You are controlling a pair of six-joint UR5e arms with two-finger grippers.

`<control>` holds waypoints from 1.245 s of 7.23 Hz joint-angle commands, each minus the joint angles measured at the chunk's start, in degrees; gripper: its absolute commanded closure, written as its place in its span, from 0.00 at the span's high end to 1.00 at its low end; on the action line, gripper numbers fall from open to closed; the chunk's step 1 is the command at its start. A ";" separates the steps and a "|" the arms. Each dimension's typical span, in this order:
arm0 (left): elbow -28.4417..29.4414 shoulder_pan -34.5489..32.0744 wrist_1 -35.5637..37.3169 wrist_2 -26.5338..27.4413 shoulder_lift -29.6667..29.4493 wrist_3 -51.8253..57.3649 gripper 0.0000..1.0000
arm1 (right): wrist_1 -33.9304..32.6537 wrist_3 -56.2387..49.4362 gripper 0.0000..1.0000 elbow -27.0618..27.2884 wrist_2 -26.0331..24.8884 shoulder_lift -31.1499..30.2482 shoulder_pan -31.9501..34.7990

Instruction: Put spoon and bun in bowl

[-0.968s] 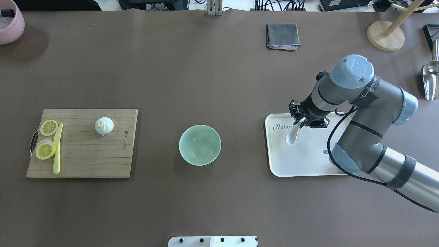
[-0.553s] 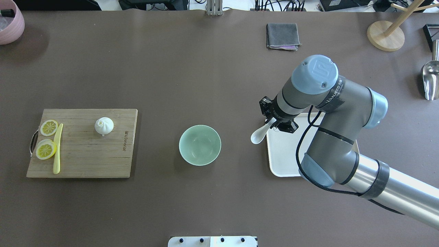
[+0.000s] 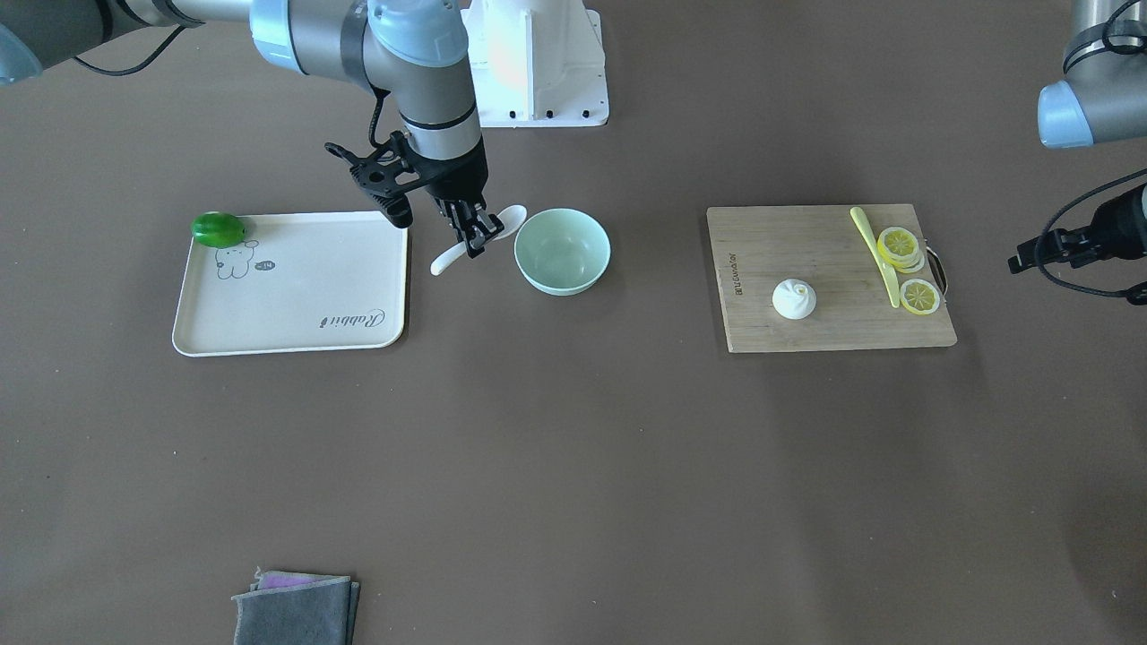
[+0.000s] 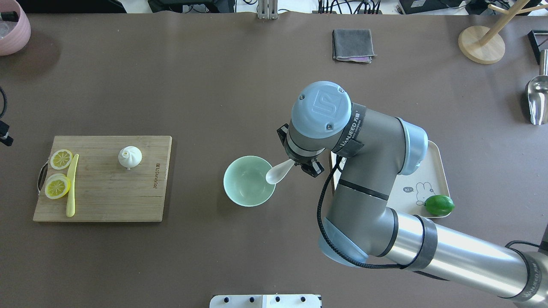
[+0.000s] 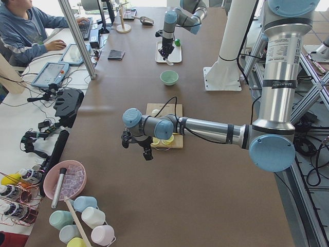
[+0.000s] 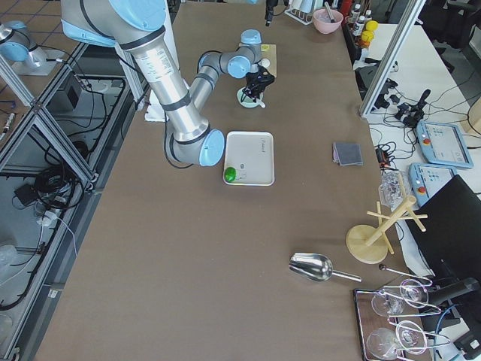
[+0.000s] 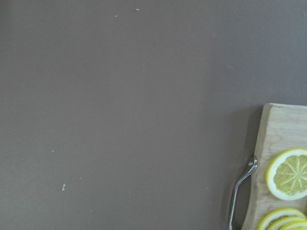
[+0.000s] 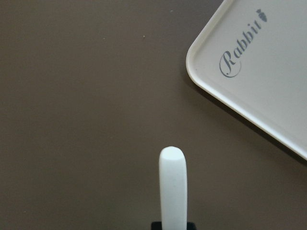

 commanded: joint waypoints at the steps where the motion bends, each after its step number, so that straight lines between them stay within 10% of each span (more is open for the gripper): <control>1: -0.53 1.10 0.06 0.04 -1.34 -2.61 0.98 | -0.03 4.08 0.00 -6.83 -3.01 5.67 -1.20; 3: -1.14 1.97 -0.03 0.04 -1.52 -5.06 0.98 | 0.23 4.09 0.14 -8.08 -5.65 6.12 -2.34; 4: -2.11 3.98 -0.20 0.04 -2.13 -9.60 0.98 | -0.03 3.82 0.99 -7.66 -5.66 5.87 -2.96; 9: -3.26 14.36 -13.56 0.12 -6.33 -41.17 0.98 | -2.84 1.37 1.00 2.36 -3.47 0.59 -2.01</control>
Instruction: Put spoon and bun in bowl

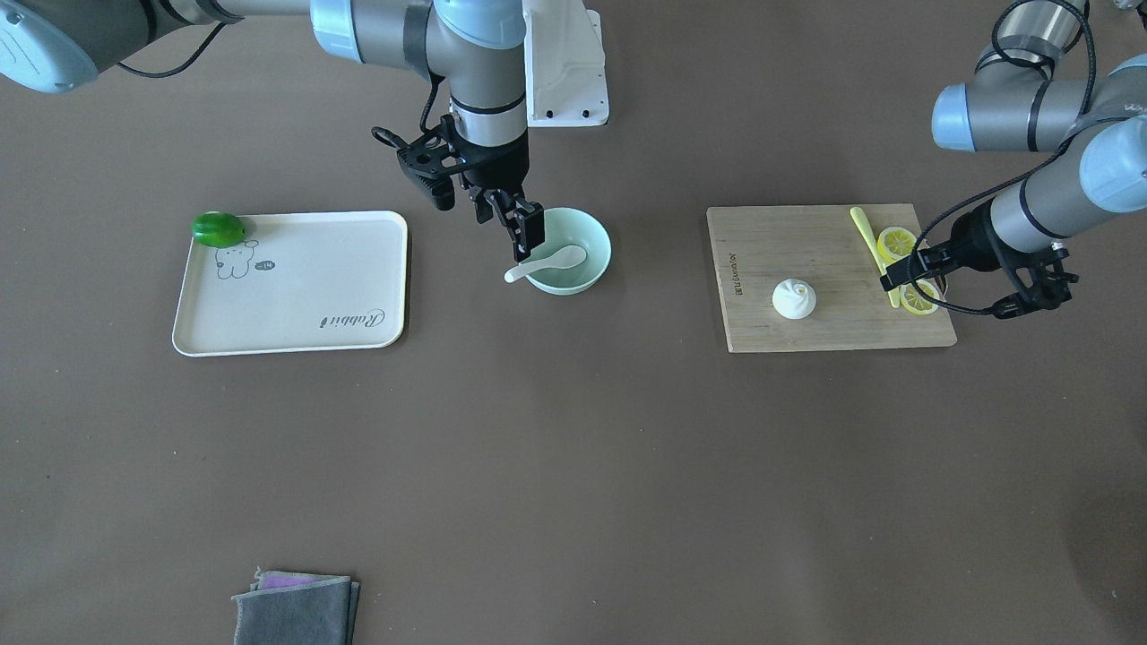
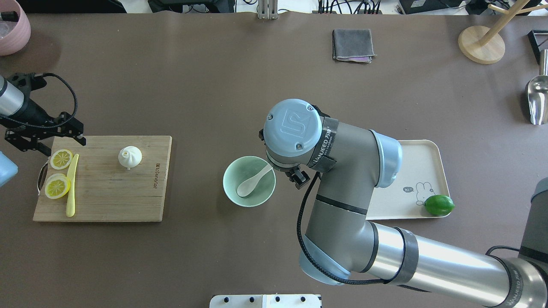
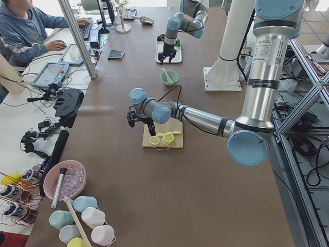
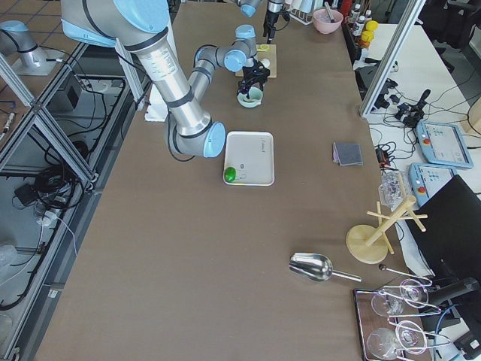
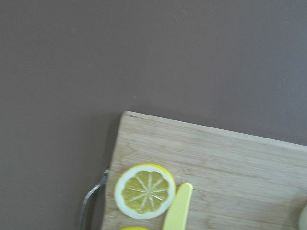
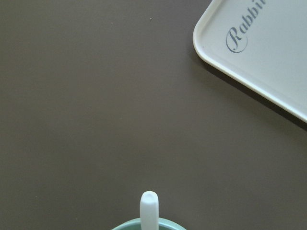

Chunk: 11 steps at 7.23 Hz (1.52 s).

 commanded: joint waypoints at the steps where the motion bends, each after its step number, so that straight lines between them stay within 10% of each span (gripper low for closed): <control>1: 0.97 4.64 -1.71 0.82 -4.58 -9.87 0.98 | -1.72 -4.17 1.00 3.41 2.52 -2.76 2.00; 4: 1.24 8.26 -1.71 4.77 -7.25 -13.78 0.96 | -1.12 -14.39 1.00 7.30 7.02 -9.71 6.32; 9: 2.03 10.65 -1.79 6.63 -7.86 -17.36 0.00 | -0.94 -18.26 1.00 7.29 7.19 -11.65 7.55; 11: 1.51 10.73 -1.53 6.54 -11.36 -23.40 0.00 | -0.94 -18.79 1.00 7.29 9.64 -12.09 9.39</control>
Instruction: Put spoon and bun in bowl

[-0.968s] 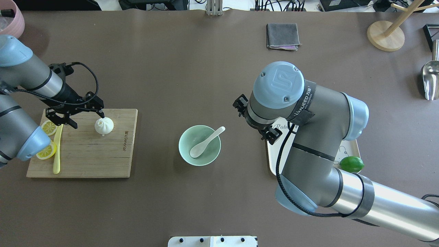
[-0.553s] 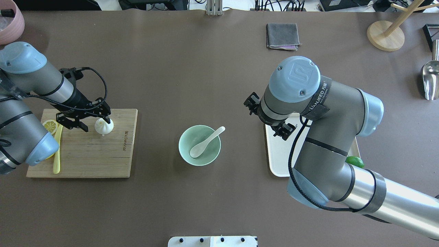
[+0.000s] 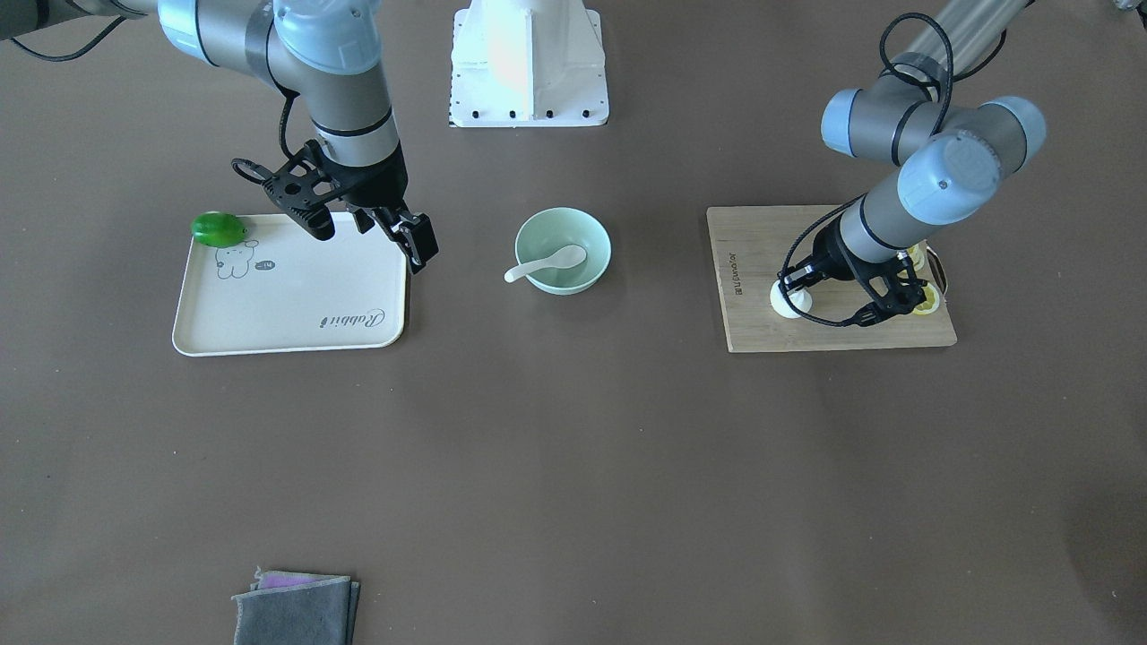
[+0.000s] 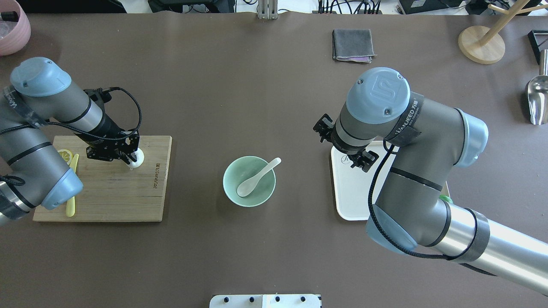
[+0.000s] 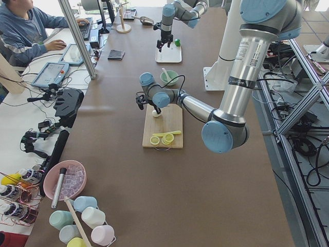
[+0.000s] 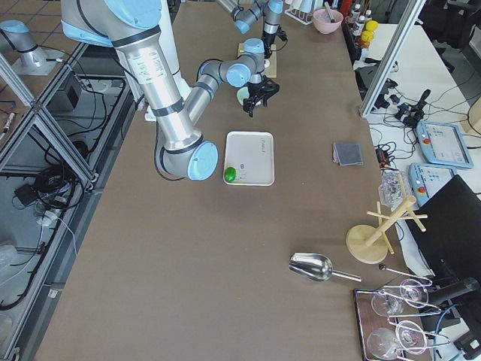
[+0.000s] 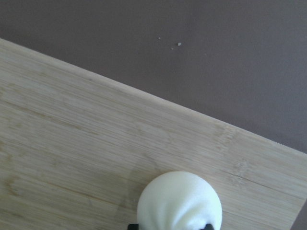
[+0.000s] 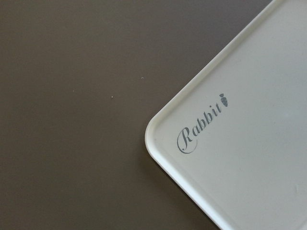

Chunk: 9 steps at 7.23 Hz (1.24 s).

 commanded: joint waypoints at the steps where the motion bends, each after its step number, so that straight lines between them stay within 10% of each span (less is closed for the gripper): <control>1: -0.63 0.54 0.29 -0.01 -5.27 -10.29 0.00 | 0.00 -0.43 1.00 0.10 1.71 -0.45 1.12; 7: -4.56 13.28 1.95 9.66 -19.19 -37.49 0.00 | -0.09 -4.91 1.00 5.55 7.16 -7.39 5.42; 8: -5.28 15.98 3.71 10.01 -18.75 -37.07 0.81 | 0.00 -5.44 1.00 5.46 7.16 -7.74 5.43; 9: -5.90 16.53 4.07 10.01 -17.70 -36.72 0.98 | -0.09 -5.44 1.00 5.55 7.25 -8.00 5.60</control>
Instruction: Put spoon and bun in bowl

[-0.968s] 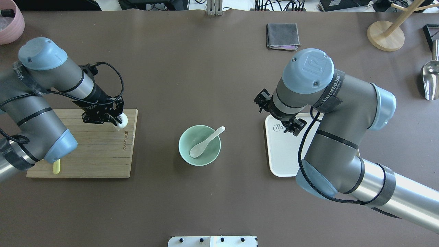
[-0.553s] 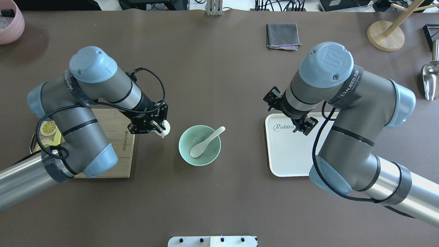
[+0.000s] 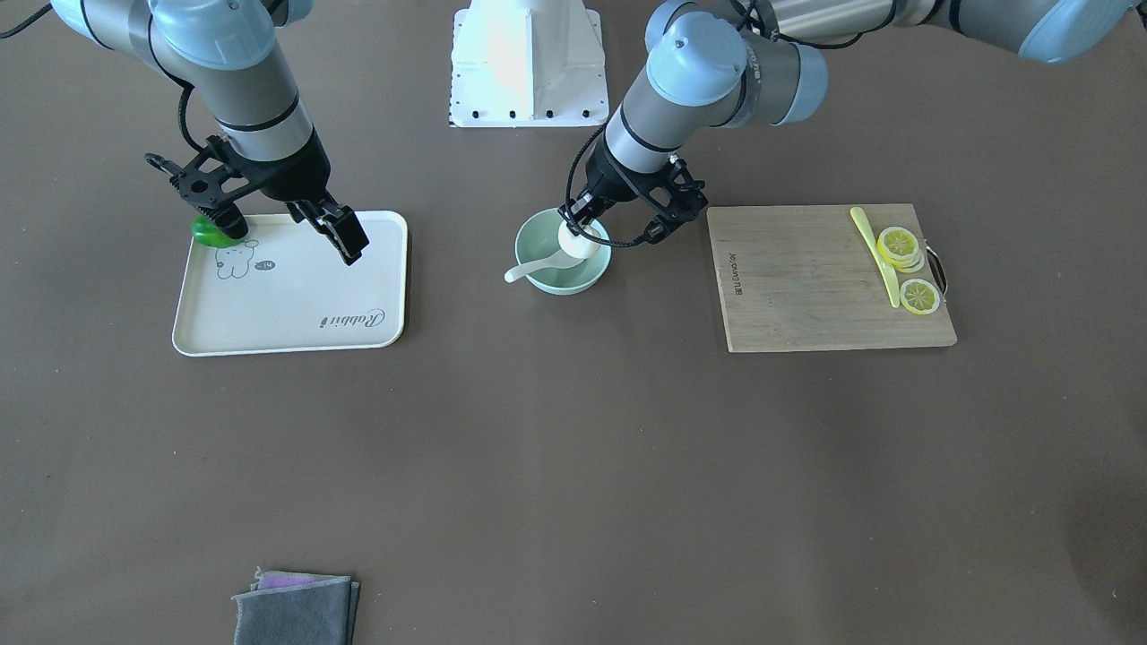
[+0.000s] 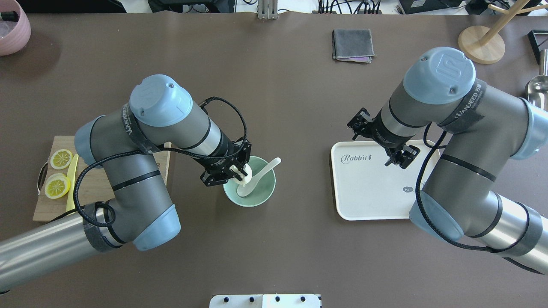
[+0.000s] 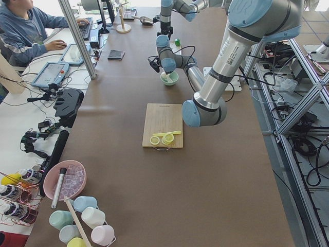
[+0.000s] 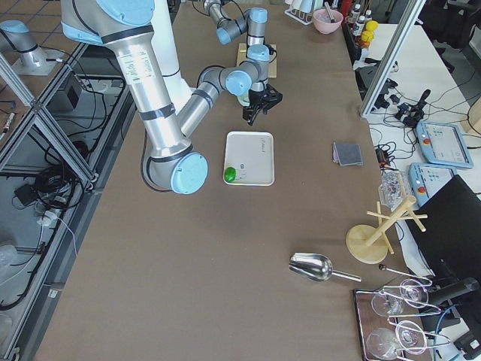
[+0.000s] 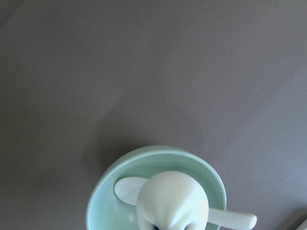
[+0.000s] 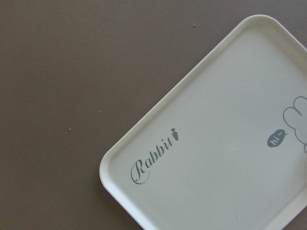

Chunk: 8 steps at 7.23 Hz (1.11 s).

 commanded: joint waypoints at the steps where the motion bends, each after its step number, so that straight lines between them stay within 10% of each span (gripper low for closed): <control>1: -1.41 1.31 1.03 -0.20 1.30 0.10 0.98 | 0.04 -0.51 1.00 0.15 1.20 -0.39 1.26; 4: -5.64 -3.85 3.23 -3.26 8.32 10.21 0.98 | 0.04 -4.45 1.00 -0.11 4.81 -2.66 3.81; 8: -4.67 -22.81 4.27 -9.42 25.00 61.48 0.98 | -0.14 -35.14 1.00 -1.43 8.32 -9.95 12.76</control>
